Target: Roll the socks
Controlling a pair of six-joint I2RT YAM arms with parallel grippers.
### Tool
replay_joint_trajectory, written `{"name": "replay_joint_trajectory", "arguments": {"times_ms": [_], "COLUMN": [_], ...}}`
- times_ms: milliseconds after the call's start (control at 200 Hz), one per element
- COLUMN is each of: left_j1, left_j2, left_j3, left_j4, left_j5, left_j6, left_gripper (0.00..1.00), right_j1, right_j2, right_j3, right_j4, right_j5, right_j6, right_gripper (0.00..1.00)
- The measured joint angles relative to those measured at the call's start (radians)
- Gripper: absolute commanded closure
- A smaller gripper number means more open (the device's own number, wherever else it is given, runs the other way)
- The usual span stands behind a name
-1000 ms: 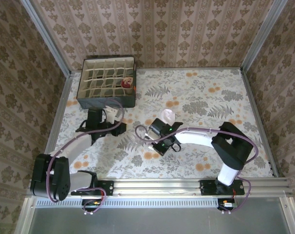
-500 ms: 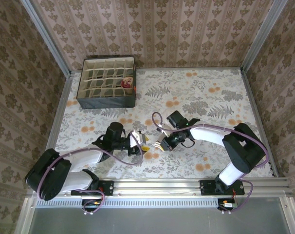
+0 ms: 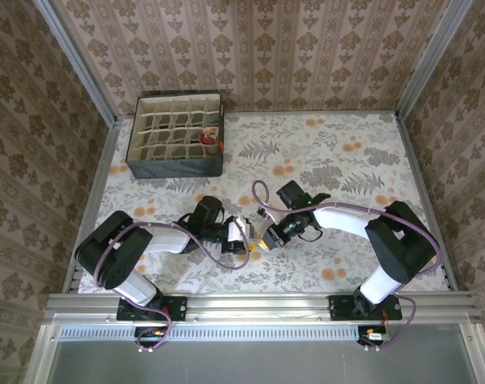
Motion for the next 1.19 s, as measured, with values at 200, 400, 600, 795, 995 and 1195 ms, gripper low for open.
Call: {"name": "replay_joint_trajectory", "arguments": {"times_ms": [200, 400, 600, 795, 995, 1195], "left_j1": [0.000, 0.004, 0.007, 0.000, -0.003, -0.016], "left_j2": [0.008, -0.028, -0.050, -0.005, 0.003, -0.002], "left_j3": [0.006, -0.005, 0.003, 0.032, 0.077, 0.142], "left_j4": [0.002, -0.021, -0.091, -0.119, -0.179, -0.303], "left_j5": [-0.003, -0.016, -0.018, -0.013, 0.012, 0.019], "left_j6": [0.021, 0.050, 0.095, 0.121, 0.129, 0.090], "left_gripper": [0.51, 0.34, 0.39, 0.60, 1.00, 1.00], "right_j1": [0.000, 0.000, 0.000, 0.000, 0.000, -0.002], "right_j2": [0.019, 0.032, 0.038, 0.040, 0.040, 0.015], "right_j3": [0.000, 0.006, 0.014, 0.021, 0.027, 0.023], "right_j4": [-0.001, -0.005, -0.008, -0.010, -0.031, -0.026], "right_j5": [-0.014, -0.015, -0.018, -0.029, -0.031, 0.002], "right_j6": [0.000, 0.000, 0.000, 0.000, 0.003, 0.079], "right_gripper": [1.00, 1.00, 1.00, 1.00, 0.95, 0.60]}}
